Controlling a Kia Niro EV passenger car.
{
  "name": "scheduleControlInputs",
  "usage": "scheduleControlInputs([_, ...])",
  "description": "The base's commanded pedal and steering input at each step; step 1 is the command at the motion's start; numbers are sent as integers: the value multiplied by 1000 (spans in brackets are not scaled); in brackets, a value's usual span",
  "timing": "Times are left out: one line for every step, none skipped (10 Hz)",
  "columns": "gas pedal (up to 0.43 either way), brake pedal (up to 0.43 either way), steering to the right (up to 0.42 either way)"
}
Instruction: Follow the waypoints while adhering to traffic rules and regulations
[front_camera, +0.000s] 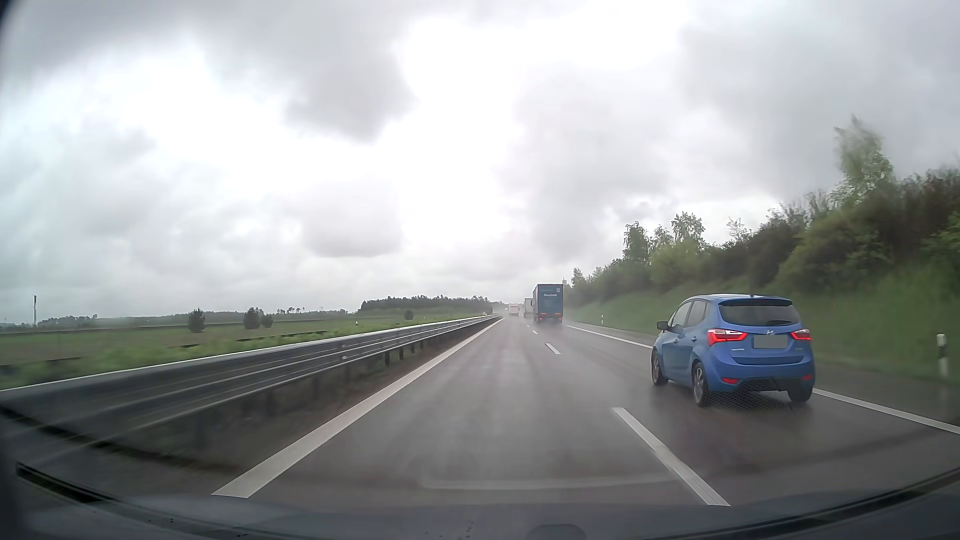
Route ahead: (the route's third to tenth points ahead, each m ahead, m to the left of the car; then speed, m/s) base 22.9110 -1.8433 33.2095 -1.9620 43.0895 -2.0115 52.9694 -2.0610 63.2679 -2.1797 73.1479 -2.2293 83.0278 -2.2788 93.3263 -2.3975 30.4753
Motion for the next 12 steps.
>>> scheduleControlInputs([228, 0, -1])
scheduleControlInputs([228, 0, -1])
scheduleControlInputs([228, 0, -1])
scheduleControlInputs([228, 0, -1])
scheduleControlInputs([228, 0, -1])
scheduleControlInputs([228, 0, -1])
scheduleControlInputs([240, 0, -1])
scheduleControlInputs([240, 0, -1])
scheduleControlInputs([240, 0, -1])
scheduleControlInputs([240, 0, -1])
scheduleControlInputs([240, 0, -1])
scheduleControlInputs([240, 0, -1])
